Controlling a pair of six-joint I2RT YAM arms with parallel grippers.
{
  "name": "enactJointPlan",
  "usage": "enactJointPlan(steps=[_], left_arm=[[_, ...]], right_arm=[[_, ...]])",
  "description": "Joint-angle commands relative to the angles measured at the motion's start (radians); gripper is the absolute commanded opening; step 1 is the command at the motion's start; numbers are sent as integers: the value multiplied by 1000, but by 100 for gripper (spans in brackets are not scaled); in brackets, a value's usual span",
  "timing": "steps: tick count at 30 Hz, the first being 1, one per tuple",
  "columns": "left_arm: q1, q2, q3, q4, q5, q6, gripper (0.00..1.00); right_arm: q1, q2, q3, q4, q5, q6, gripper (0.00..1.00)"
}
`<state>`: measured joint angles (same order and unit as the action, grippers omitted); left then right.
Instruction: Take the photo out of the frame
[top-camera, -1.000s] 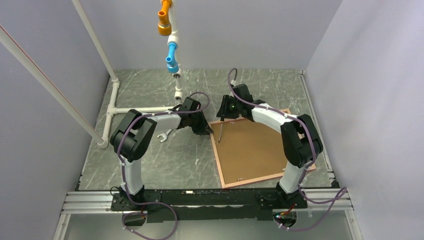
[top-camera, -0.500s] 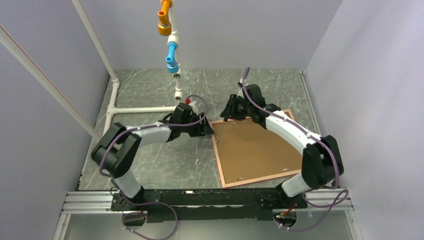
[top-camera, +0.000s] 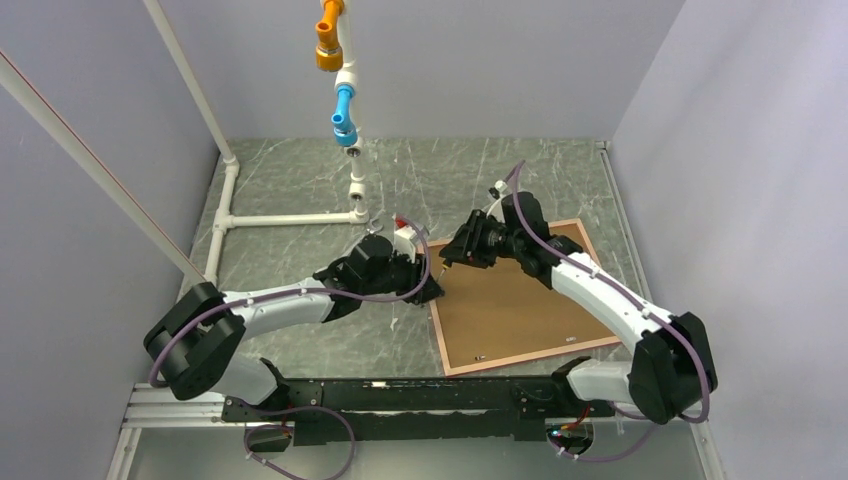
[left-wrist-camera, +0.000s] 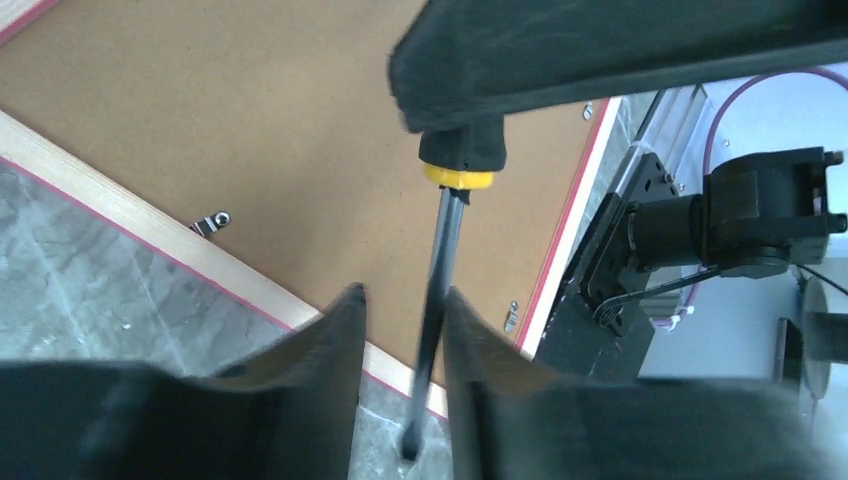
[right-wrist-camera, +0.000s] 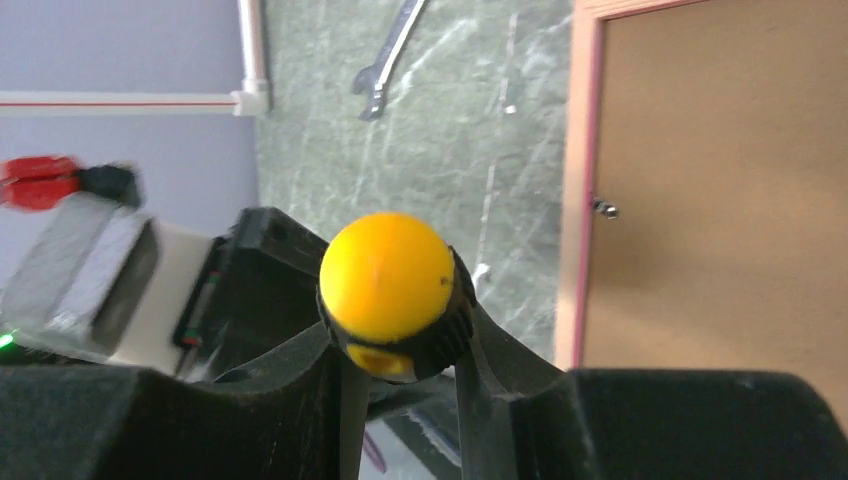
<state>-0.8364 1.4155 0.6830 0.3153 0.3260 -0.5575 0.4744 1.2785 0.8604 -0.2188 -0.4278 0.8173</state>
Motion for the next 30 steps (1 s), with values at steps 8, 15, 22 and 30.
enactJointPlan(steps=[8, 15, 22, 30], left_arm=[[-1, -123, 45, -177, 162, 234, 0], [-1, -196, 154, -637, 383, 474, 0], [-1, -235, 200, -843, 567, 621, 0], [-2, -264, 221, -915, 651, 707, 0]], right_arm=[[21, -104, 84, -281, -68, -239, 62], [22, -141, 232, -652, -47, -514, 93], [59, -217, 349, -703, -342, -627, 99], [187, -186, 284, -639, -487, -601, 87]])
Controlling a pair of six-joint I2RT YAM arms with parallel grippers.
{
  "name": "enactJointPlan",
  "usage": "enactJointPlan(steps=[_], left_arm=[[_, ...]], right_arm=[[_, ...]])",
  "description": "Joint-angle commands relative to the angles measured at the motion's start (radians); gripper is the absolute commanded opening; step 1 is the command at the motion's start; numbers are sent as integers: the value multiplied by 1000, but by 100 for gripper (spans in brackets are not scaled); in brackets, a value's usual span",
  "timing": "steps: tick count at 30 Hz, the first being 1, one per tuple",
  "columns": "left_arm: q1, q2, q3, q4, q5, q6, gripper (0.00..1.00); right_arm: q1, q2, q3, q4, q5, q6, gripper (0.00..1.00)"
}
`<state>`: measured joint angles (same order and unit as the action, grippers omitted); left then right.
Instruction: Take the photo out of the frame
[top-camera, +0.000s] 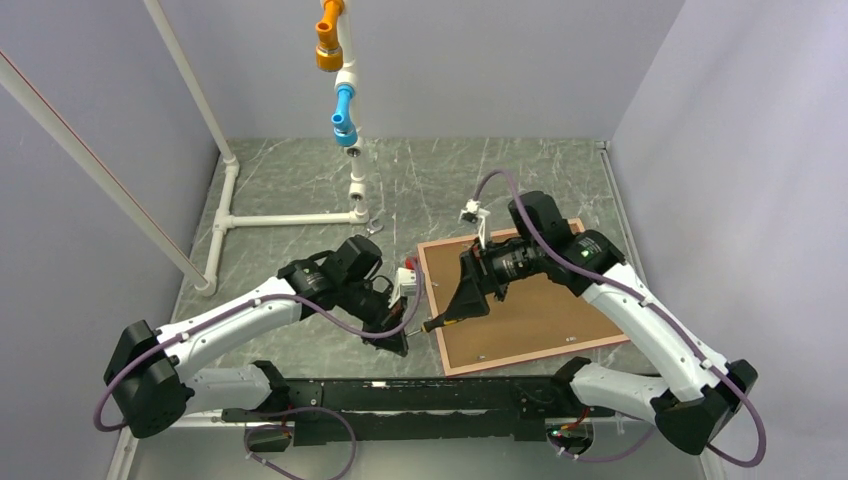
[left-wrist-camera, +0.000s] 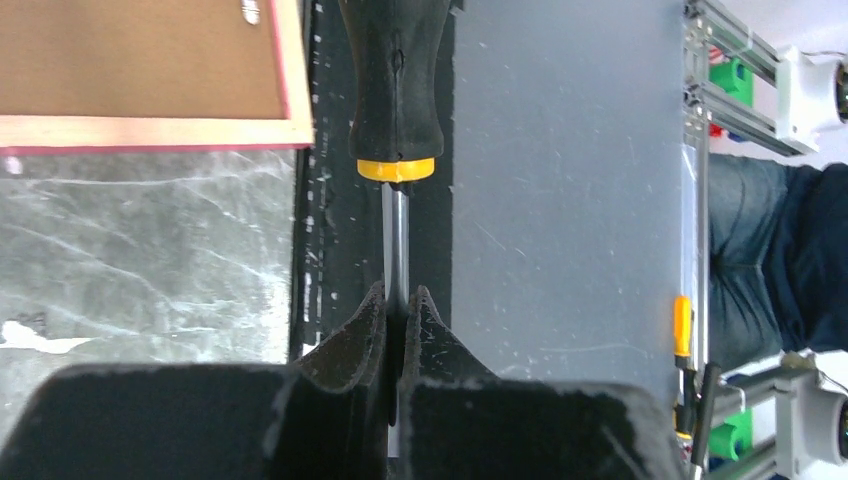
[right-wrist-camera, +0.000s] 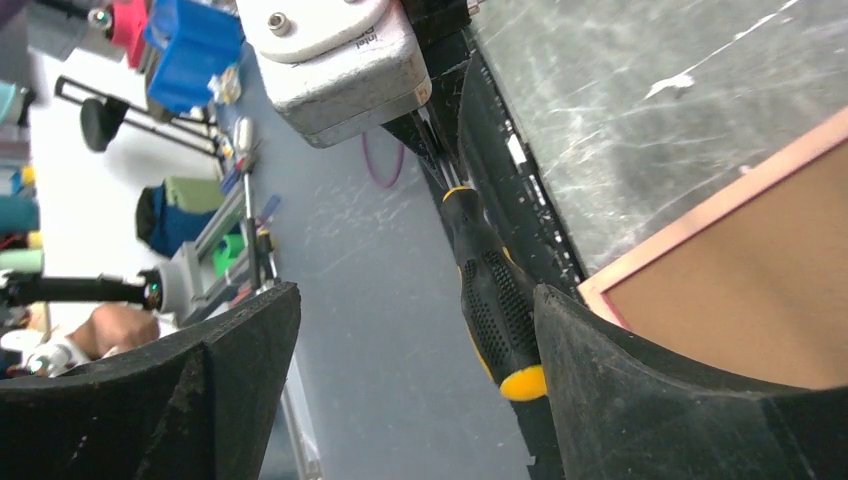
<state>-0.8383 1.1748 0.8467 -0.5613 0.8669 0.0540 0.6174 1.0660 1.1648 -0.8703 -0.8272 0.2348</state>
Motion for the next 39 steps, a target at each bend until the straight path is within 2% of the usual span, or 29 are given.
enactJointPlan(steps=[1, 3, 5, 9, 11, 15, 16, 18, 19, 21, 22, 23, 24, 25, 26, 28, 31, 33, 37, 39], left_arm=[[1, -20, 58, -42, 117, 101, 0], [0, -16, 53, -40, 128, 106, 0], [0, -12, 50, -38, 133, 111, 0], [1, -16, 48, -30, 146, 112, 0], [0, -18, 51, -36, 142, 118, 0], [0, -18, 41, -39, 137, 122, 0], [1, -18, 40, -39, 139, 121, 0], [-1, -18, 39, -36, 138, 118, 0], [0, -19, 39, -35, 136, 119, 0], [4, -26, 41, -32, 115, 104, 0], [11, -33, 40, -20, 86, 80, 2], [25, -43, 31, 1, 59, 48, 9], [54, -57, 20, 29, 39, 12, 21], [121, -90, -14, 116, 25, -75, 44], [155, -100, -23, 145, 18, -113, 48], [205, -112, -31, 183, -25, -157, 71], [243, -103, -62, 297, -137, -308, 75], [245, -67, -68, 364, -244, -419, 73], [245, 52, -67, 437, -431, -653, 75], [245, 124, -71, 489, -472, -761, 76]], right_arm=[[55, 38, -25, 15, -79, -17, 86], [74, 64, -37, 22, -83, -16, 81], [106, 89, -47, 35, -101, -9, 71], [149, 119, -64, 39, -86, -7, 67], [158, 128, -72, 46, -94, -4, 60], [173, 125, -82, 54, -98, 0, 59], [176, 122, -80, 54, -95, -1, 55], [177, 122, -80, 52, -94, -4, 43], [180, 122, -80, 52, -92, -2, 32], [186, 117, -75, 38, -54, -7, 0], [186, 107, -72, 25, -2, -4, 0], [186, 90, -74, 23, 71, 18, 0], [186, 69, -80, 21, 152, 47, 0], [185, 9, -95, 0, 347, 117, 0], [184, -17, -100, -13, 425, 150, 0], [183, -82, -113, -26, 570, 221, 0], [182, -164, -144, -29, 748, 332, 0], [184, -189, -157, -37, 822, 382, 0], [186, -251, -210, -7, 980, 485, 0], [186, -254, -239, -10, 1035, 510, 0]])
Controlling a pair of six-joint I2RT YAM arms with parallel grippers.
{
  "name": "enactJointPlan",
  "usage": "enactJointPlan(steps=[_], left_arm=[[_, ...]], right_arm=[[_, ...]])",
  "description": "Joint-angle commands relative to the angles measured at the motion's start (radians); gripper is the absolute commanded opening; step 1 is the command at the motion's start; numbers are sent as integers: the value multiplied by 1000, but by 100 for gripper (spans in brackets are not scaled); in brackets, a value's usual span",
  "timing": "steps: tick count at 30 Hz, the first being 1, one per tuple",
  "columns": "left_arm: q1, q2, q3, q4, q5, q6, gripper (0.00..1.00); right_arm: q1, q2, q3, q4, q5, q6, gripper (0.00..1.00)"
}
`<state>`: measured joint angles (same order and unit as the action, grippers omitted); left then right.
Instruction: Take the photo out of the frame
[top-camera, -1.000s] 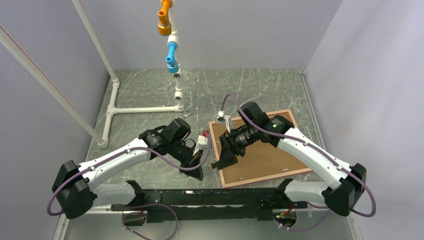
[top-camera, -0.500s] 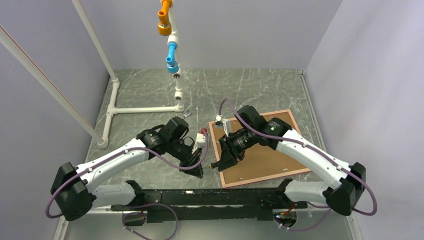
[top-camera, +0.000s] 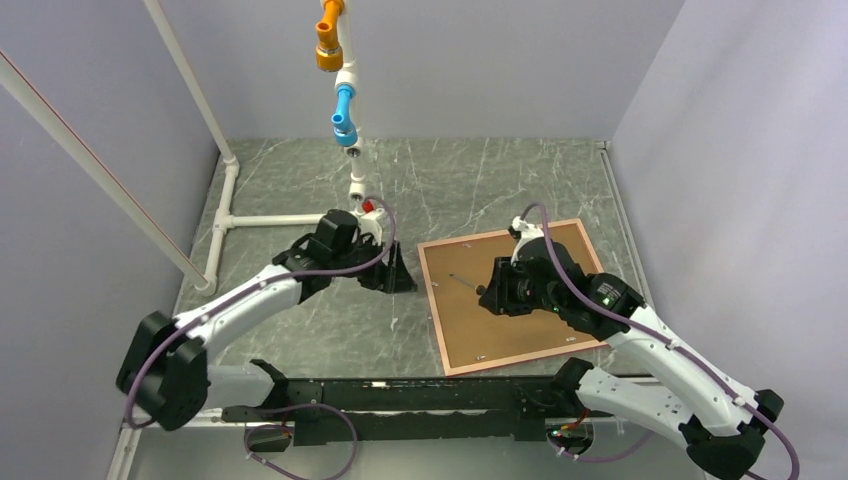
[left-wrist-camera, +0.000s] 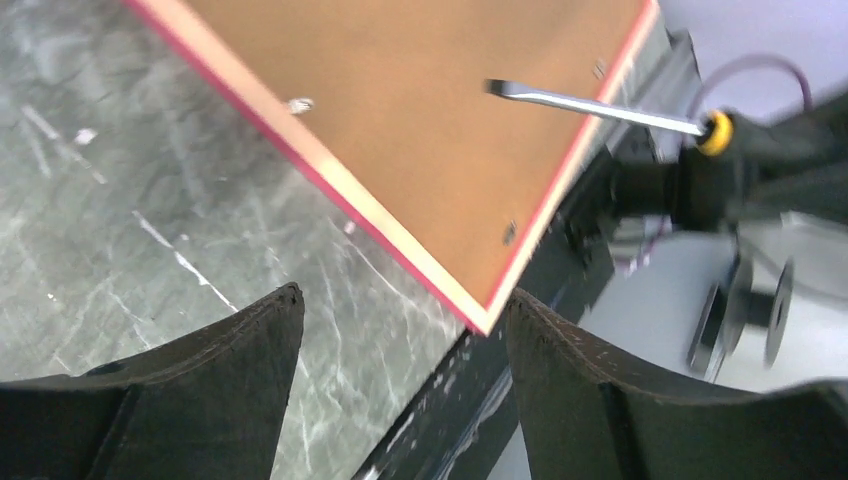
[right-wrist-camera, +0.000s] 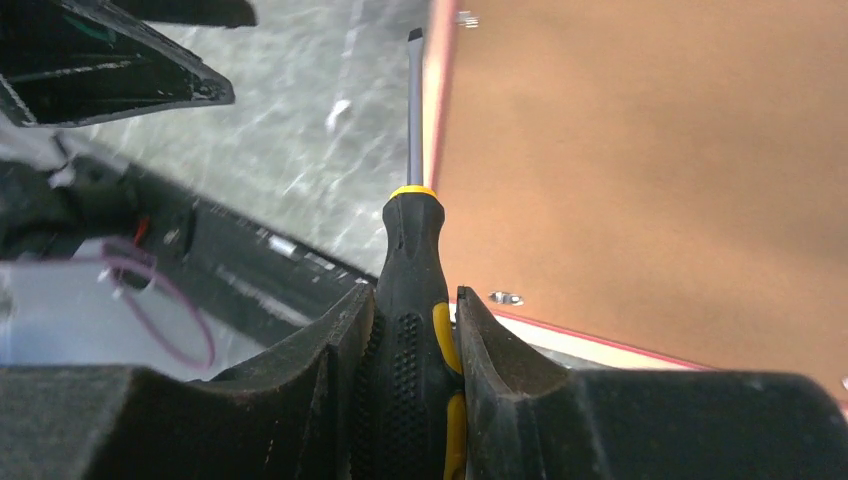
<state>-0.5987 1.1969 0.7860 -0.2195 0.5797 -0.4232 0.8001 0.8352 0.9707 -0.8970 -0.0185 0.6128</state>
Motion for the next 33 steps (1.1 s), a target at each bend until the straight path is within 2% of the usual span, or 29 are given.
enactJointPlan(steps=[1, 6, 10, 17, 26, 33], left_arm=[[5, 140, -2, 160, -196, -322, 76], [-17, 331, 113, 150, -270, -370, 75], [-27, 453, 198, 101, -346, -371, 68], [-76, 611, 339, 8, -474, -334, 68], [-102, 681, 380, -17, -569, -319, 59], [-103, 688, 359, 1, -573, -319, 43]], right_arm=[[3, -17, -57, 29, 222, 125, 0], [8, -10, -143, 143, 189, 120, 0], [19, 0, -176, 181, 192, 127, 0], [42, 17, -225, 245, 172, 130, 0], [68, 77, -240, 311, 147, 128, 0], [123, 157, -230, 345, 200, 142, 0]])
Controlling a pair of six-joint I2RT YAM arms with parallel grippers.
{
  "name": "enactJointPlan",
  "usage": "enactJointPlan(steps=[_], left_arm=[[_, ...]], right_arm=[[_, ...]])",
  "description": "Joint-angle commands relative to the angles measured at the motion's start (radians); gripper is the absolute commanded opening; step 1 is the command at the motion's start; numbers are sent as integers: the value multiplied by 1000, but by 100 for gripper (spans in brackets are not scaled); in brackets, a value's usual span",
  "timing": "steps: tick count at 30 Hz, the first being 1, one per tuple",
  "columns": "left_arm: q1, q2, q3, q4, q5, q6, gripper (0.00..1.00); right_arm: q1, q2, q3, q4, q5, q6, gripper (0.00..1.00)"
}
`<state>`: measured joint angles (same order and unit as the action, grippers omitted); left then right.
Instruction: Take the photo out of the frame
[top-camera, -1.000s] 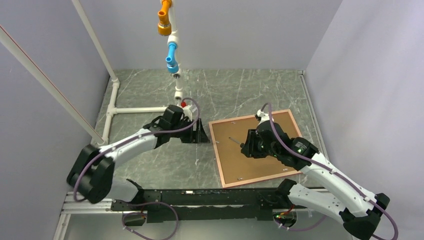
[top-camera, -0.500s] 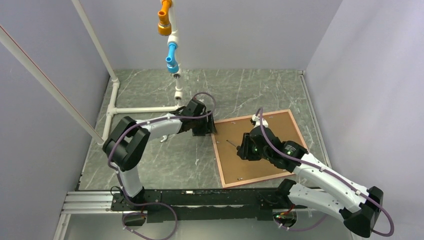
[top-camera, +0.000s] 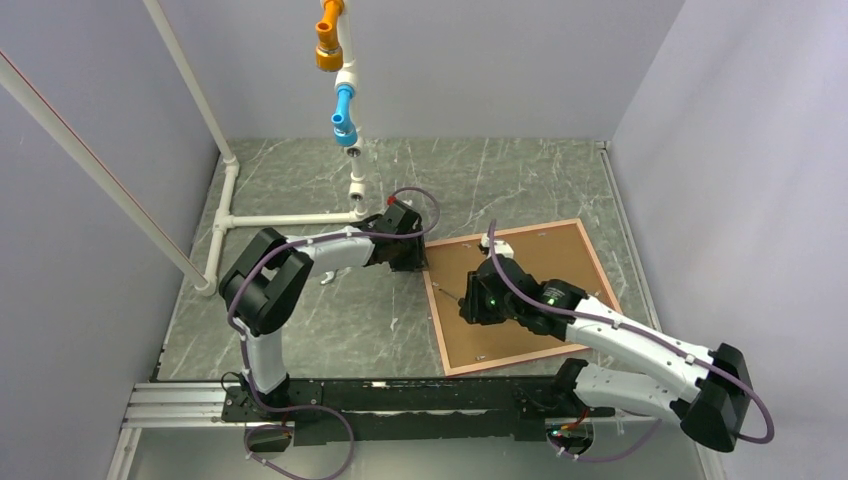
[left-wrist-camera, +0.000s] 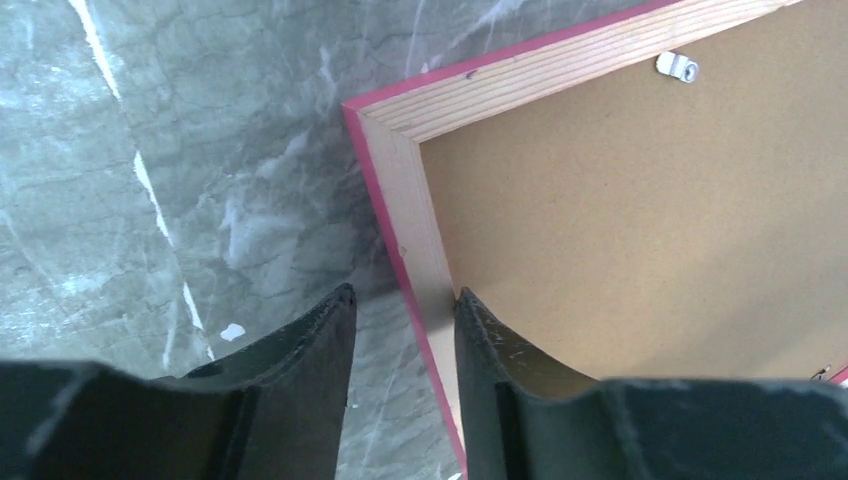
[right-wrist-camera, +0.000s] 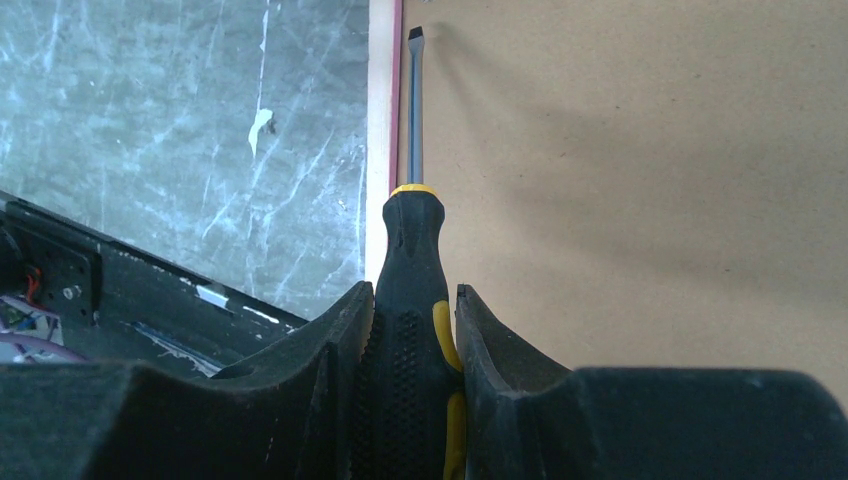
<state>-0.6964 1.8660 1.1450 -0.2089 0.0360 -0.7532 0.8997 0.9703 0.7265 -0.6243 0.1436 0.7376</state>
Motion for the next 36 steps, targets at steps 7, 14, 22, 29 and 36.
enactJointPlan(steps=[7, 14, 22, 29, 36], left_arm=[[-5, 25, -11, -4, -13, 12, 30], [-5, 24, -18, -3, -5, 16, 21], [-6, 12, -60, 17, 6, 4, 6], [-8, 2, -89, 34, 14, -12, 0], [-13, -8, -111, 48, 20, -25, 0]], right_arm=[[56, 79, 18, 86, 78, 31, 0], [77, 108, 16, 109, 96, 43, 0], [90, 143, 21, 134, 127, 55, 0], [102, 181, 27, 152, 162, 62, 0], [122, 217, 43, 115, 254, 92, 0]])
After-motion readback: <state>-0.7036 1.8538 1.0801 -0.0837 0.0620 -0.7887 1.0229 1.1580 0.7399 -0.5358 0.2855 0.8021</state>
